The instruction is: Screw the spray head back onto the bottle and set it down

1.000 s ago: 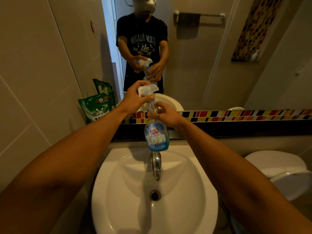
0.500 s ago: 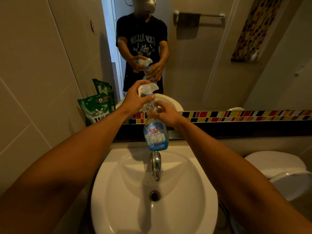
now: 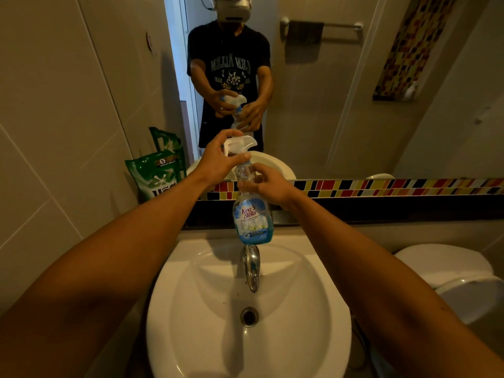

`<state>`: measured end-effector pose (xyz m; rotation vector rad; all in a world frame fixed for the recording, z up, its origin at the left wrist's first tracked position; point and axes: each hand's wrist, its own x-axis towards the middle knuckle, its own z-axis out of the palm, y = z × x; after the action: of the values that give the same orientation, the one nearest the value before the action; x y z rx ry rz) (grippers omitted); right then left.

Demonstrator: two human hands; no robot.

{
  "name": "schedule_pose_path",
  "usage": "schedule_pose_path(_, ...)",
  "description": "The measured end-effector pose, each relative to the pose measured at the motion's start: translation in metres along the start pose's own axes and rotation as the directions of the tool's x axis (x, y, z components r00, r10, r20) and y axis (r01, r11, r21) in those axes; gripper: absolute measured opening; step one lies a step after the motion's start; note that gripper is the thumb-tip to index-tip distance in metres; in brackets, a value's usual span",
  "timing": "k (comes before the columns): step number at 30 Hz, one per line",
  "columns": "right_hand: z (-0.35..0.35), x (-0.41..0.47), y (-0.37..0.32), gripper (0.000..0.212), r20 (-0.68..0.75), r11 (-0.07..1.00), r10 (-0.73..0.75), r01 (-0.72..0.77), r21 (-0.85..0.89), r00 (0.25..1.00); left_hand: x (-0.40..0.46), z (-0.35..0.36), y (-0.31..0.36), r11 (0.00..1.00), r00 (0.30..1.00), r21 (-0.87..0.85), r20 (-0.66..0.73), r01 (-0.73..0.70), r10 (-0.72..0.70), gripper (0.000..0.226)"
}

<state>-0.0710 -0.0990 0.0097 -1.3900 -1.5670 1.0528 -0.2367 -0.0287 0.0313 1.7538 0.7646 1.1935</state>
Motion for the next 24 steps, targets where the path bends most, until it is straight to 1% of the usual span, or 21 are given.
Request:
schedule_pose_path(7,0.0,0.001,0.003,0.042,0.022,1.0,0.009,-0.009,0.009,1.0,0.002,-0.01,-0.003,0.999,0.998,0.014,0.061,0.031,-0.032,0.051)
schedule_pose_path(14,-0.001,-0.001,0.007,0.04,0.078,0.996,0.027,-0.033,0.078,0.997,0.002,-0.014,-0.004,0.998,0.994,-0.002,0.089,0.068,-0.068,0.052)
schedule_pose_path(18,-0.002,-0.001,0.01,0.044,0.1,0.987,0.035,-0.049,0.152,0.994,0.002,-0.013,-0.001,0.997,0.99,-0.003,0.121,0.071,-0.07,0.053)
schedule_pose_path(21,-0.003,-0.003,0.014,0.039,0.112,0.976,0.045,-0.067,0.206,0.993,0.002,-0.013,0.002,0.996,0.986,-0.027,0.149,0.08,-0.075,0.052)
schedule_pose_path(24,-0.005,-0.004,0.017,0.034,0.114,0.974,0.053,-0.076,0.211,0.992,0.001,-0.012,0.004,0.994,0.981,-0.046,0.168,0.103,-0.094,0.052)
